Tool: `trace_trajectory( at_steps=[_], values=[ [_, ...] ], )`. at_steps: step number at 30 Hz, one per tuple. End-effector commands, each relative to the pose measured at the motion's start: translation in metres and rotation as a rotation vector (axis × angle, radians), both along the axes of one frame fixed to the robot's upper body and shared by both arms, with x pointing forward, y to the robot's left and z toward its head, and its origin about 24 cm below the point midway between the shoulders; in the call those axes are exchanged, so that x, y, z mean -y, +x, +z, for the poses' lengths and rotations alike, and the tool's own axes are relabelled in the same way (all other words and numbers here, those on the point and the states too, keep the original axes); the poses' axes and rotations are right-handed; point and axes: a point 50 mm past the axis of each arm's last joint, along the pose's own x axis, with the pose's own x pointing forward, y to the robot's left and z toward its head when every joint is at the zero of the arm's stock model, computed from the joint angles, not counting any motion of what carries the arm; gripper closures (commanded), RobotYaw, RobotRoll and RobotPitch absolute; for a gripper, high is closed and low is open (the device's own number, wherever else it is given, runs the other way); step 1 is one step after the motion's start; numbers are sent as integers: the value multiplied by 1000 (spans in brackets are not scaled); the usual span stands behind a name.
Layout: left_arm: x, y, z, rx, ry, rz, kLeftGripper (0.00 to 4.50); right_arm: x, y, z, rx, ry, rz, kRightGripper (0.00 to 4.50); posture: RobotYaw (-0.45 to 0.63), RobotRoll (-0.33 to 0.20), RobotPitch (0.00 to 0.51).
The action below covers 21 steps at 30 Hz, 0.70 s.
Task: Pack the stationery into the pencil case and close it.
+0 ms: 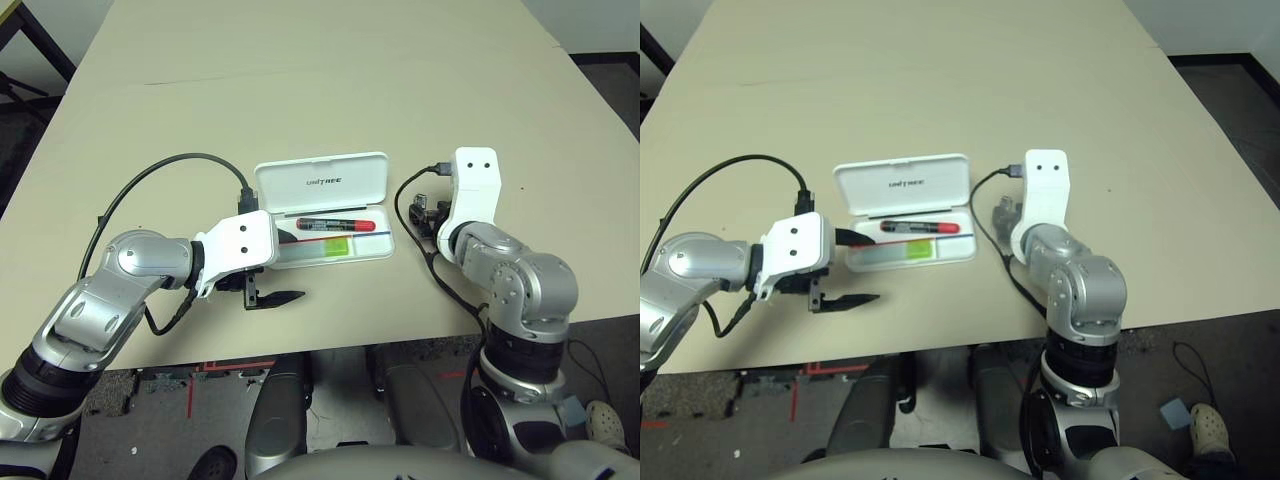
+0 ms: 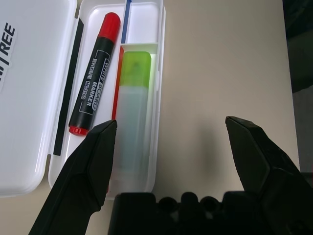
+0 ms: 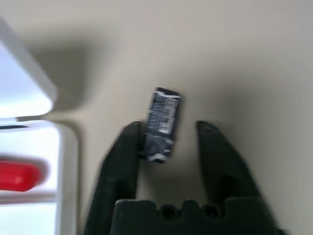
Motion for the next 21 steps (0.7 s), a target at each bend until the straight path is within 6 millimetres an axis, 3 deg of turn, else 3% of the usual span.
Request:
trace_trajectory(
  at_steps=[1, 2, 6, 9, 16, 21],
  values=[
    [3, -3, -3, -18, -2, -13, 0, 5, 0, -8, -38, -23, -6, 4027, 26, 0, 241],
    [3, -3, -3, -18, -2, -13, 0, 5, 0, -8, -34, -29, 0, 4208, 26, 0, 241],
    [3, -3, -3, -18, -2, -11, 0, 10, 4, -1, -2, -70, 76, 4210, 26, 0, 243],
    [3, -3, -3, -17, -2, -9, 0, 17, 9, 10, 39, -151, 251, 4210, 25, 0, 242],
    [2, -2, -1, -12, -1, -3, 0, 62, 24, 40, 87, -334, 654, 4210, 19, 0, 233],
    [3, 0, 1, -3, -5, 0, 0, 68, 23, 58, 126, -416, 1042, 4210, 25, 0, 230]
  ],
)
